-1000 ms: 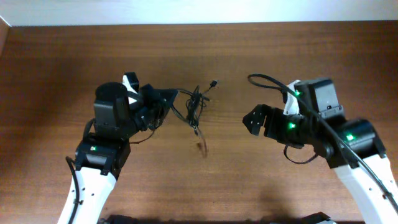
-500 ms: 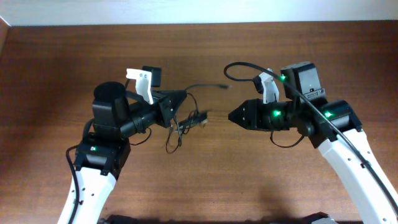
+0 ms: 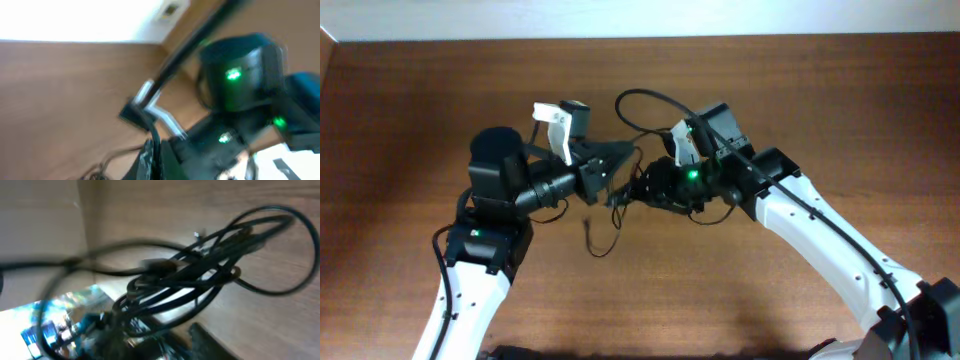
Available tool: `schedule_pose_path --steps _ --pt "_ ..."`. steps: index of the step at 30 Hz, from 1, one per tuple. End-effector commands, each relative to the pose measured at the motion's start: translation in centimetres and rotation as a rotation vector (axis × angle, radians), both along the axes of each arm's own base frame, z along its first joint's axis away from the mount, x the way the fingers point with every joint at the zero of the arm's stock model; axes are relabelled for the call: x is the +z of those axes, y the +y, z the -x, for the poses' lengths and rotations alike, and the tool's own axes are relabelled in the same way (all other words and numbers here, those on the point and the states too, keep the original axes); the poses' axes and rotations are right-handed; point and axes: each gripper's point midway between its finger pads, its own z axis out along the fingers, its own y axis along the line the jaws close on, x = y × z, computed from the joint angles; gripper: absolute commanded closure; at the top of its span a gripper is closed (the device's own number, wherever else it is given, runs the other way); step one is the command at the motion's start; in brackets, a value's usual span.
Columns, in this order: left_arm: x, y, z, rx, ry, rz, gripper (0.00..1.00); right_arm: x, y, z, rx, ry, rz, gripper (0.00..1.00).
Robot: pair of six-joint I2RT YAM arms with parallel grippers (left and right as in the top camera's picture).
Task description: Untangle cables
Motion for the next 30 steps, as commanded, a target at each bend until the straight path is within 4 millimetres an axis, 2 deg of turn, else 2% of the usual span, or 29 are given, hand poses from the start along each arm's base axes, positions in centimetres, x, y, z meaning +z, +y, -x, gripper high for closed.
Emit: schedule_pose_path --steps 1,2,3,4,5,7,8,9,11,14,15,17,18,19,22,23,24,25,26,27,28,30 --pt "4.1 -1.9 2.6 -0.192 -0.067 0.130 1.00 -0.9 -0.5 -1.3 -0.108 0.025 0.060 0.73" --pt "4.7 -1.8 2.4 -0.183 -0.102 0.133 1.00 -1.9 -1.5 -1.1 -0.135 0.044 0.121 0.83" --pt "4.8 -1.1 1.4 -0.126 -0.114 0.127 1.00 -3.5 -3.4 -0.5 -0.172 0.076 0.241 0.94" --pt "4.6 0.6 -0.4 -0.012 -0.118 0.114 1.00 -5.0 -5.6 0.3 -0.208 0.107 0.364 0.96" --pt "4.3 1.5 -1.5 0.060 -0.108 0.102 1.00 -5.5 -6.6 0.8 -0.220 0.124 0.419 0.96" --pt "1.7 3.9 -3.6 0.251 -0.010 0.048 1.00 -5.9 -7.3 1.1 -0.221 0.131 0.454 0.96" --pt "0.3 4.7 -3.9 0.308 0.046 0.019 1.00 -5.9 -7.3 1.1 -0.221 0.131 0.454 0.91" --pt "-3.0 6.4 -4.1 0.419 0.171 -0.053 1.00 -6.0 -7.5 1.1 -0.226 0.128 0.466 0.79" --pt "-9.9 8.4 -3.3 0.565 0.487 -0.125 1.00 -6.1 -7.7 1.4 -0.224 0.140 0.478 0.79" --pt "-16.7 8.1 -4.3 0.553 0.679 -0.195 1.00 -6.2 -7.9 1.7 -0.221 0.153 0.488 0.78" --pt "-19.8 7.9 -4.6 0.547 0.763 -0.221 1.00 -6.2 -8.0 1.8 -0.221 0.156 0.490 0.75" --pt "-23.8 8.0 -5.4 0.556 0.844 -0.244 1.00 -6.2 -8.0 1.8 -0.220 0.158 0.492 0.73" --pt "-24.3 8.2 -6.5 0.567 0.827 -0.227 1.00 -6.2 -8.1 1.9 -0.220 0.161 0.494 0.73" --pt "-24.0 8.7 -7.8 0.616 0.826 -0.161 1.00 -6.2 -8.1 1.9 -0.219 0.162 0.495 0.73" --pt "-21.7 10.0 -10.8 0.736 0.829 0.067 1.00 -6.2 -8.1 1.9 -0.204 0.151 0.497 0.65" --pt "-20.5 8.1 -10.9 0.636 0.824 0.126 0.96 -6.2 -8.1 1.9 -0.204 0.150 0.496 0.64" --pt "-19.9 6.3 -10.4 0.541 0.819 0.132 0.83 -6.2 -8.1 1.9 -0.205 0.150 0.497 0.63" --pt "-19.2 3.7 -9.4 0.372 0.715 0.053 0.41 -6.3 -8.3 1.7 -0.212 0.141 0.511 0.60" --pt "-18.9 1.8 -8.4 0.254 0.640 -0.004 0.10 -6.3 -8.4 1.7 -0.214 0.139 0.515 0.59" --pt "-19.0 0.4 -7.4 0.170 0.597 -0.049 0.01 -6.3 -8.4 1.7 -0.214 0.139 0.514 0.58" --pt "-19.7 -0.2 -6.4 0.141 0.610 -0.088 0.01 -6.3 -8.4 1.7 -0.213 0.140 0.515 0.57" --pt "-20.1 0.2 -6.2 0.146 0.618 -0.105 0.01 -6.4 -8.6 2.0 -0.211 0.151 0.523 0.57"
